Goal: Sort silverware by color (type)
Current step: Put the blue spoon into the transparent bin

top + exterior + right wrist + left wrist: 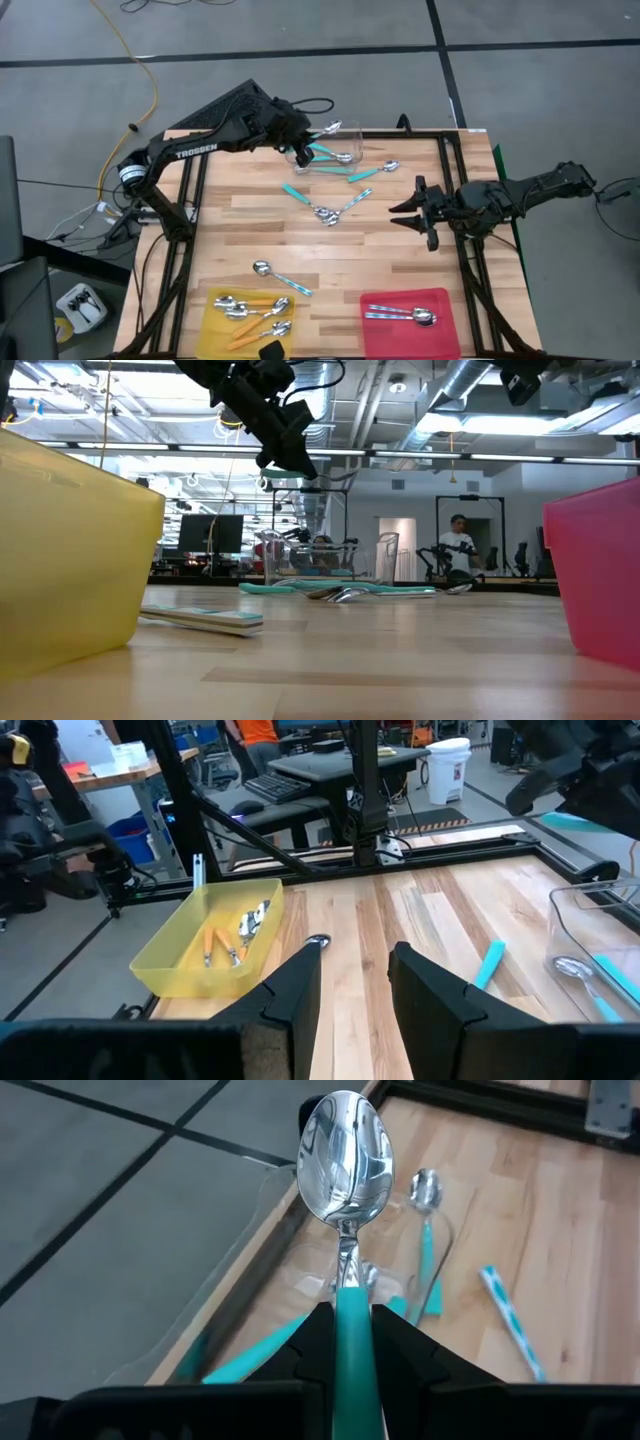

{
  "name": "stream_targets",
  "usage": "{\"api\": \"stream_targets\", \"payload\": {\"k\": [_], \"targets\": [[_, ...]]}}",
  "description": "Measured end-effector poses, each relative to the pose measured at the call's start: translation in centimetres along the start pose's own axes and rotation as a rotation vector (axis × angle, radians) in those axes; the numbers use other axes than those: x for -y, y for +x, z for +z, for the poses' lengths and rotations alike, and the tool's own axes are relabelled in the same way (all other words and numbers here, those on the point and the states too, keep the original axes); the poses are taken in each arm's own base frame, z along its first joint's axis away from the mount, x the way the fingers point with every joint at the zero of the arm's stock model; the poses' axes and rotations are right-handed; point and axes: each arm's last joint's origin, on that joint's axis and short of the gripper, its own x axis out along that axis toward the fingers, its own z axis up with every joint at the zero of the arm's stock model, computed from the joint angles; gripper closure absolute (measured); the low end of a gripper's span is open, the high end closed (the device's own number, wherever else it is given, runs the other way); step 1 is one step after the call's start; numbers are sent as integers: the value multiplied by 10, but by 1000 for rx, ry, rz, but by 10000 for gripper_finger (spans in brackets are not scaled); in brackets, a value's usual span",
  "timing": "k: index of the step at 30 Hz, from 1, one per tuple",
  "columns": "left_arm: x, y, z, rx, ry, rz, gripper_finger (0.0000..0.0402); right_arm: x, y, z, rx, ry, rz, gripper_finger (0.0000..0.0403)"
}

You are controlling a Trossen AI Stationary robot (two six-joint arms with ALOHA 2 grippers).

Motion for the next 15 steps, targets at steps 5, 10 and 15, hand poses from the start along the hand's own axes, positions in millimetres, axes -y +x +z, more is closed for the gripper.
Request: {"api": "stream_targets", "payload": {"k": [5,10,15], "targets": [[-5,12,-8,-57,-5,3,372,0,0,0,0,0,0,259],[-3,29,-13,-75,-7,-25,372,0,0,0,1,0,0,259],[2,46,-19,-88,-40,-79,372,0,0,0,0,1,0,259]]}}
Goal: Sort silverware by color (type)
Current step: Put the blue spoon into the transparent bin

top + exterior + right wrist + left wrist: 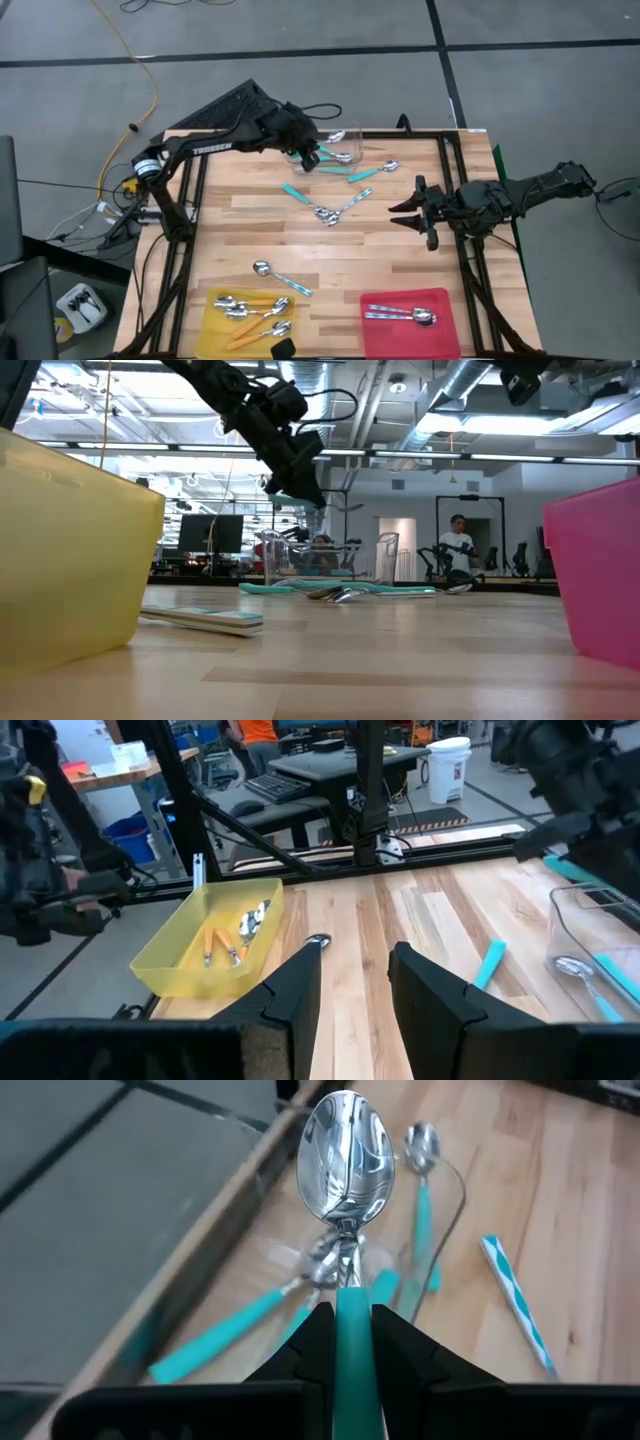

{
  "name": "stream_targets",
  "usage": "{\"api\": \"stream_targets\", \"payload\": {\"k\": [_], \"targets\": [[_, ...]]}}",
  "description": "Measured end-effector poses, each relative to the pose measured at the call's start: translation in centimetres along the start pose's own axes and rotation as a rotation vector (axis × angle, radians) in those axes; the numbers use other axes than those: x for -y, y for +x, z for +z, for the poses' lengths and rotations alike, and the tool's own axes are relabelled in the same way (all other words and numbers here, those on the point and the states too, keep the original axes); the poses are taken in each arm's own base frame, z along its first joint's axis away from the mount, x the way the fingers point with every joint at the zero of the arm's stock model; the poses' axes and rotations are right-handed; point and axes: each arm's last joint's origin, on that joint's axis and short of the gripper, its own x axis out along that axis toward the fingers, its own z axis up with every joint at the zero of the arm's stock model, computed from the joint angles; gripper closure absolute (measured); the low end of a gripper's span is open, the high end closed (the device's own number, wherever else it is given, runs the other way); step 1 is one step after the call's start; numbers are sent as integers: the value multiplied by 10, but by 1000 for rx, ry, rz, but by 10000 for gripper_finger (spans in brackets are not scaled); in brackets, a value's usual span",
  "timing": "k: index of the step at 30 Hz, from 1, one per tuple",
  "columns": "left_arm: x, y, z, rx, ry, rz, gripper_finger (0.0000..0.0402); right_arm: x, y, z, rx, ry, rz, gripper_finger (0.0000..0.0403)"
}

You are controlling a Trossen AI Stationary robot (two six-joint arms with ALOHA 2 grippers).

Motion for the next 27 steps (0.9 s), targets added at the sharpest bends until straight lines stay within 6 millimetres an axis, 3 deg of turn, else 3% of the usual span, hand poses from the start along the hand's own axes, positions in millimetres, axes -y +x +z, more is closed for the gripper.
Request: {"api": "stream_targets", "payload": {"k": [27], "targets": [[3,7,5,69,-78,15,372,0,0,0,0,1,0,259]]}}
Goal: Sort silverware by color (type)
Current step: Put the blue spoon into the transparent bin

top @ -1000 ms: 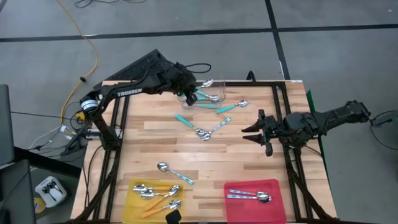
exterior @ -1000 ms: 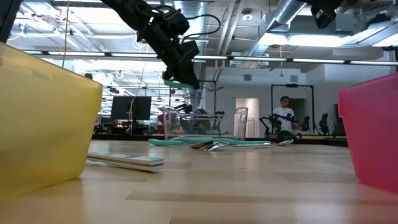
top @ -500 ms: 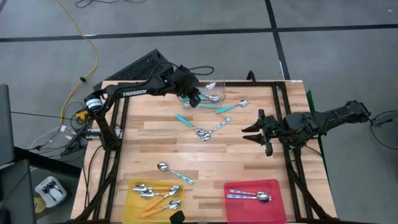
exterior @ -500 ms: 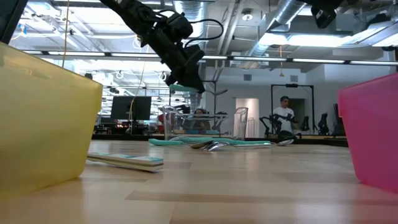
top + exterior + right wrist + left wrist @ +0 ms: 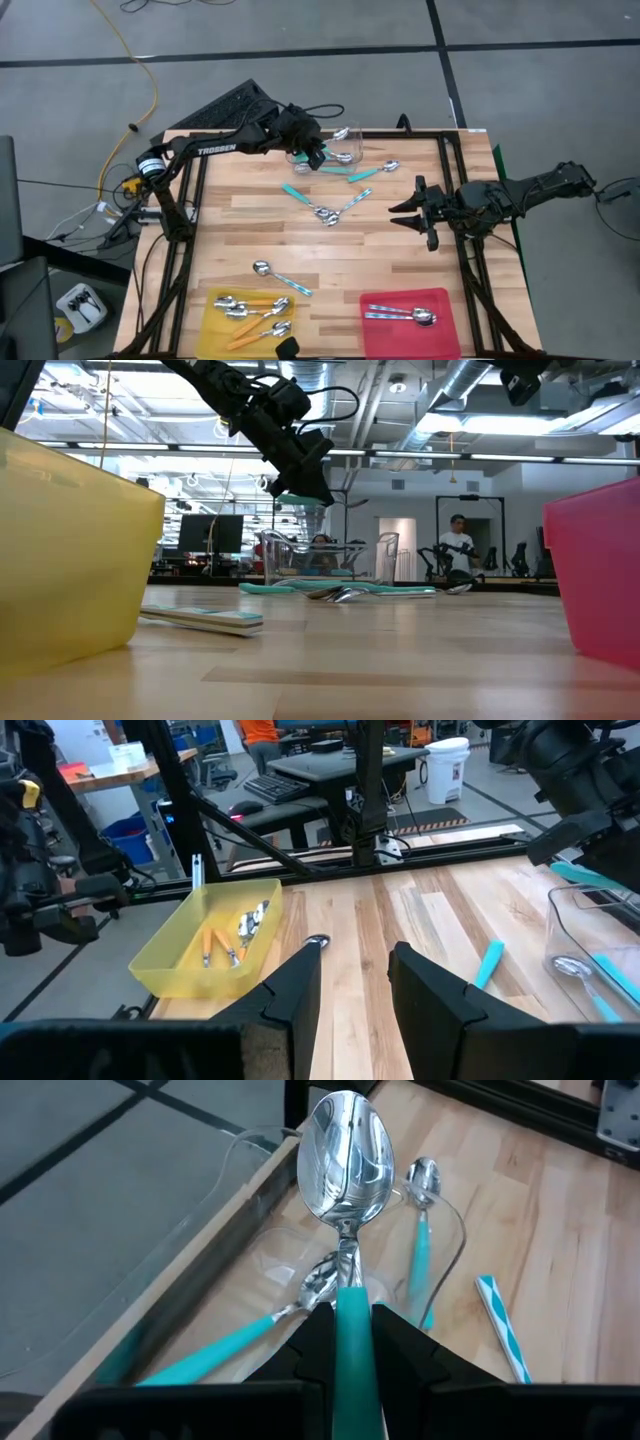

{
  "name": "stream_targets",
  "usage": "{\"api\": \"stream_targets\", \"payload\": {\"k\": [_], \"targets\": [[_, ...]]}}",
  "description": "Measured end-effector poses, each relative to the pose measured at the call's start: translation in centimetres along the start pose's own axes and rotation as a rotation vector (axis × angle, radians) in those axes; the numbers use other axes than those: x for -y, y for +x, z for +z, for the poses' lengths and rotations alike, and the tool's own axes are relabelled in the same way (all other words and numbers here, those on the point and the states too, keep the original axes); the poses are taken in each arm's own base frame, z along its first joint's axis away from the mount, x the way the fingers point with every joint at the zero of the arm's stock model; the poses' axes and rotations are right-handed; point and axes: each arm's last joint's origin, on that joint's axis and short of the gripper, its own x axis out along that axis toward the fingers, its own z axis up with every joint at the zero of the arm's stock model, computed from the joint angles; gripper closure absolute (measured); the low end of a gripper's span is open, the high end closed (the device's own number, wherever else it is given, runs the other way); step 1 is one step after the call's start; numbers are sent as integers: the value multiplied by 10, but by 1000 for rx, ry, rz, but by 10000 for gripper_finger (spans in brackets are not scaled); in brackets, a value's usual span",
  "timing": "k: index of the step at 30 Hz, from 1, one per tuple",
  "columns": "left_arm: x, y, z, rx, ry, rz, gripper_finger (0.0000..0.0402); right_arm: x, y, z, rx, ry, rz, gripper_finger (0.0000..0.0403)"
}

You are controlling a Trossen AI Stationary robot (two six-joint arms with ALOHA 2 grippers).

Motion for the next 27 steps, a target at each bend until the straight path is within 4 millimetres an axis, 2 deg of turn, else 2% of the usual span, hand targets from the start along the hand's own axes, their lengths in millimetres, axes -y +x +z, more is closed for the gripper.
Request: {"api": "stream_targets", "payload": {"k": [27], "targets": [[1,0,-2,-18,-3,27,372,0,0,0,0,-2,0,259]]}}
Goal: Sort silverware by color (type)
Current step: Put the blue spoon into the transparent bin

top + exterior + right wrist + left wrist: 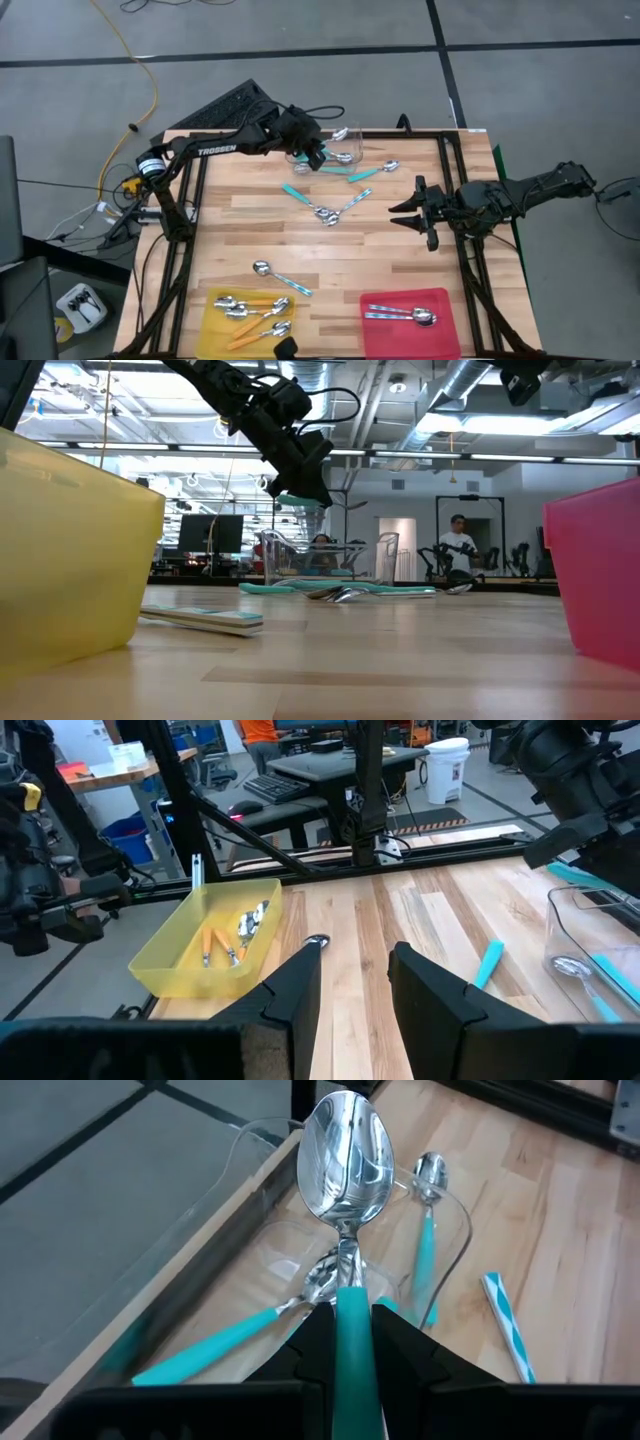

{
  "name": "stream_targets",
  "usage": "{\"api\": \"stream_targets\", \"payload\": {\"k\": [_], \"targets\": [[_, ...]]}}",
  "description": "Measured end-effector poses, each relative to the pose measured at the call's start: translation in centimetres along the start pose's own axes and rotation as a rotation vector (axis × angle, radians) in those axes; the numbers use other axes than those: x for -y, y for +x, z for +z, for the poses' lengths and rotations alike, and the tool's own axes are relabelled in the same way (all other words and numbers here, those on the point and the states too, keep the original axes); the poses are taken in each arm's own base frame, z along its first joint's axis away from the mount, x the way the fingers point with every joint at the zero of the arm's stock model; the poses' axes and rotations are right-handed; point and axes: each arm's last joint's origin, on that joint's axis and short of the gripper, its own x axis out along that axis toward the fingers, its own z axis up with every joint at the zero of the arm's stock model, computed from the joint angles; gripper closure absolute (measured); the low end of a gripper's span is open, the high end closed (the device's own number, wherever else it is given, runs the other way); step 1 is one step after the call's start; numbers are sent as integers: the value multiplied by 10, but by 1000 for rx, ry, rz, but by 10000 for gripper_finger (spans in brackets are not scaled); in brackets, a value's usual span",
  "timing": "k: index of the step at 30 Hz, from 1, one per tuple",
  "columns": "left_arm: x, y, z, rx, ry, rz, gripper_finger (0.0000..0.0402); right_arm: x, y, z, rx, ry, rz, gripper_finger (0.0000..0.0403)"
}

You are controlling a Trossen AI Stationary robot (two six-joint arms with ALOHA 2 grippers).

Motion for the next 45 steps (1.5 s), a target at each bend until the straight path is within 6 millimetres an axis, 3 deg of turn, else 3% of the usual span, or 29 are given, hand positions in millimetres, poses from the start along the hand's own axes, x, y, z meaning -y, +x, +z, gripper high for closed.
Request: {"api": "stream_targets", "payload": {"k": [45], "targets": [[-18,4,-12,-115,44,43,372,0,10,-6,-42,-19,-32,259]]}}
